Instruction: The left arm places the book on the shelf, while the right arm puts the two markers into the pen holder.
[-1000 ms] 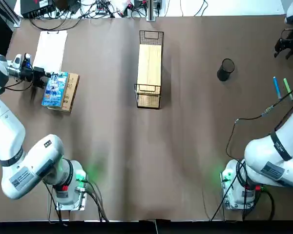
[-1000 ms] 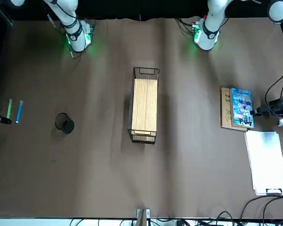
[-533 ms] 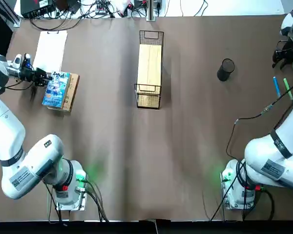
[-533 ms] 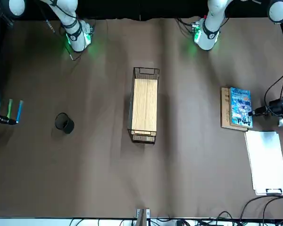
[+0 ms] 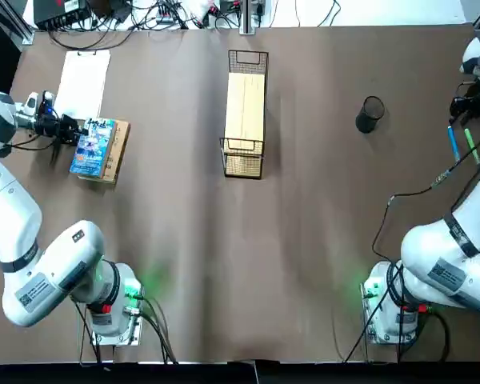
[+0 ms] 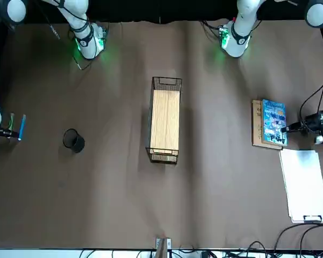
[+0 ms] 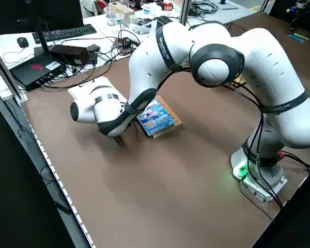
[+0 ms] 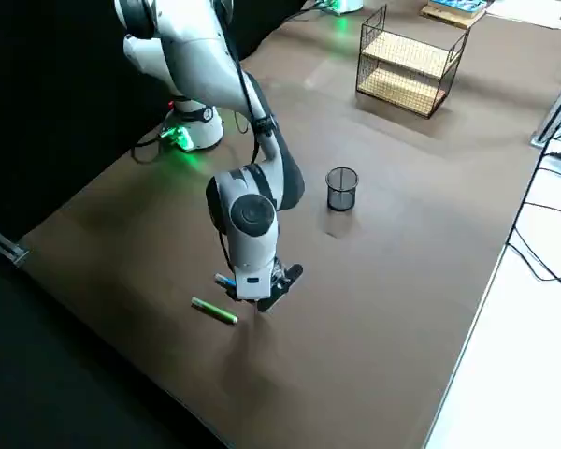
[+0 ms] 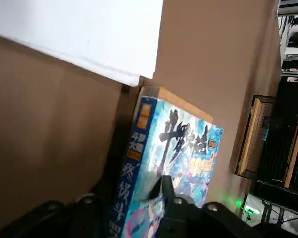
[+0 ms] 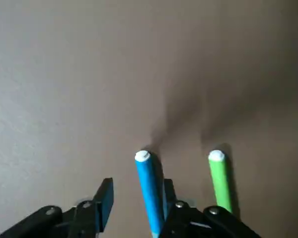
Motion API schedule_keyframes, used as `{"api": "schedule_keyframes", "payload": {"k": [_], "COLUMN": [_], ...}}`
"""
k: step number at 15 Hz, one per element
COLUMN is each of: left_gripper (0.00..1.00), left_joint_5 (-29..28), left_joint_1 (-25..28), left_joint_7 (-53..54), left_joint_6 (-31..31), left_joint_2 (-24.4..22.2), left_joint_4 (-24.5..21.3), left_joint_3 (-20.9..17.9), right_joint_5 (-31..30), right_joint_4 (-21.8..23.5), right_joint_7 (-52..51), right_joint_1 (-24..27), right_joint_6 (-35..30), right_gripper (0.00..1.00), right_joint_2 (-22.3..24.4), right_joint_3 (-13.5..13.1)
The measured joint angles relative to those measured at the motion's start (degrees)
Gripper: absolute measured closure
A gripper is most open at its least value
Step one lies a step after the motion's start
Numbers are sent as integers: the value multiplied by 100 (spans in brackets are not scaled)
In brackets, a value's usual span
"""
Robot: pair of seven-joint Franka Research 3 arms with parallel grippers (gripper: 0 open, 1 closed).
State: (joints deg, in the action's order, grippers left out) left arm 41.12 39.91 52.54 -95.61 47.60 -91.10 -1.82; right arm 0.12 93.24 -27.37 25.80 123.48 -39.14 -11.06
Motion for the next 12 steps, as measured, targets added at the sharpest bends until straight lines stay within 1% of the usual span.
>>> {"api": "schedule_keyframes", "payload": {"k": [1, 2, 3, 4, 6, 8, 11, 12], "left_gripper": [58, 59, 61, 67, 70, 77, 78, 78], "left_joint_5": [0, 3, 5, 14, 16, 41, 40, 36], "left_joint_1": [1, 4, 10, 24, 40, 77, 197, 318], "left_joint_7": [7, 7, 7, 7, 4, 3, -10, -26], "left_joint_6": [0, 1, 17, 75, 113, 172, 173, 352], "left_joint_2": [19, 25, 24, 19, 18, 6, -21, -96], "left_joint_4": [1, 4, 13, 37, 52, 61, 123, 247], "left_joint_3": [0, 0, 1, 3, 10, 30, 29, 31], "right_joint_5": [-1, -1, -2, -4, -5, -7, -8, -8], "right_joint_4": [26, 56, 86, 110, 132, 153, 165, 174], "right_joint_7": [-69, -139, -174, -214, -323, -384, -478, -508], "right_joint_1": [0, 1, 7, 20, 54, 82, 92, 92], "right_joint_6": [10, 20, 23, 24, 33, 125, 252, 346], "right_gripper": [53, 53, 53, 53, 55, 55, 56, 59], "right_joint_2": [-33, -51, -55, -56, -65, -94, -178, -241], "right_joint_3": [2, 3, 2, 2, 1, 1, 0, 3]}}
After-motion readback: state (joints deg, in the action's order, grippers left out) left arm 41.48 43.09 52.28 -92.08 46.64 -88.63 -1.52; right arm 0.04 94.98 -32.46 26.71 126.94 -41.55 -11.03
